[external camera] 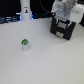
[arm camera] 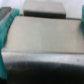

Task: Open the kcup holder, insert the kcup into the holder, and close the kcup holder

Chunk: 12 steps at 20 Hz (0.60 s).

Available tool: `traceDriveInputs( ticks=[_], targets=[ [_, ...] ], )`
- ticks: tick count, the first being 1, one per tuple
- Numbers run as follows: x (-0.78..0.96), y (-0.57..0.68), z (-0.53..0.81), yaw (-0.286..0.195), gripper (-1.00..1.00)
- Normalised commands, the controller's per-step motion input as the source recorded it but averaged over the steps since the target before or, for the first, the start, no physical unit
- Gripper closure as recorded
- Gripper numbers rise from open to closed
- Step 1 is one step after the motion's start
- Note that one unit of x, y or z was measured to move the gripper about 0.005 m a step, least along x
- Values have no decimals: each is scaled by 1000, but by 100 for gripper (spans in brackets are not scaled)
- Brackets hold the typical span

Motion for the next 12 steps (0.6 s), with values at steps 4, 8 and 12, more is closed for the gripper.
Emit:
traceDriveInputs(
  ticks=[4, 8, 12],
  targets=[
    [955, -288, 230, -46, 100],
    [968, -310, 181, -45, 100],
    [960, -293, 278, -47, 100]
  ],
)
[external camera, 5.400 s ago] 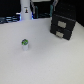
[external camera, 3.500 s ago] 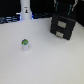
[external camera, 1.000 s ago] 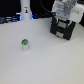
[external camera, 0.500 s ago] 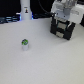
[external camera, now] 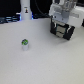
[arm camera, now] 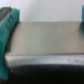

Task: Open the kcup holder, insert the kcup into the holder, and close the kcup holder

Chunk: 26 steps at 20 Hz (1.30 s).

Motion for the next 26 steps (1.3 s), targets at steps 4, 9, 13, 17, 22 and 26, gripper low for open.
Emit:
traceDriveInputs(
  ticks=[4, 9, 13, 17, 22, 26],
  targets=[
    [959, -314, 251, -48, 100],
    [956, -337, 192, -48, 100],
    [944, -347, 184, -54, 100],
    [931, -365, 181, -57, 100],
    [626, -336, 260, -79, -100],
    [62, -321, 349, -132, -100]
  ],
)
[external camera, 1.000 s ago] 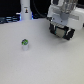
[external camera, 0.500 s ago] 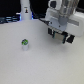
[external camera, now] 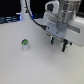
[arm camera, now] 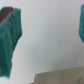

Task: Open the kcup holder, insert the kcup into the holder, and close the kcup holder

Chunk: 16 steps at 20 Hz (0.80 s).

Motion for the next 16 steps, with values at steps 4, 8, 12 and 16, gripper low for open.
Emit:
traceDriveInputs(
  ticks=[4, 8, 12, 16],
  targets=[
    [78, -207, 342, -98, -100],
    [-200, -384, 230, -219, -100],
    [-325, -367, 159, -255, -100],
    [-381, -372, 73, -254, -100]
  ],
)
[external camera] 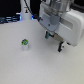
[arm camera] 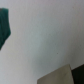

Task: Open the kcup holder, insert the kcup into the holder, and close the kcup holder

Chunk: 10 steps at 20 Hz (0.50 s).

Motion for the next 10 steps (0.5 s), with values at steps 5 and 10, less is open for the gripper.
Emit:
traceDriveInputs(
  ticks=[5, 10],
  targets=[
    [-431, -373, 21, -254, -100],
    [-431, -377, 14, -255, -100]
  ],
)
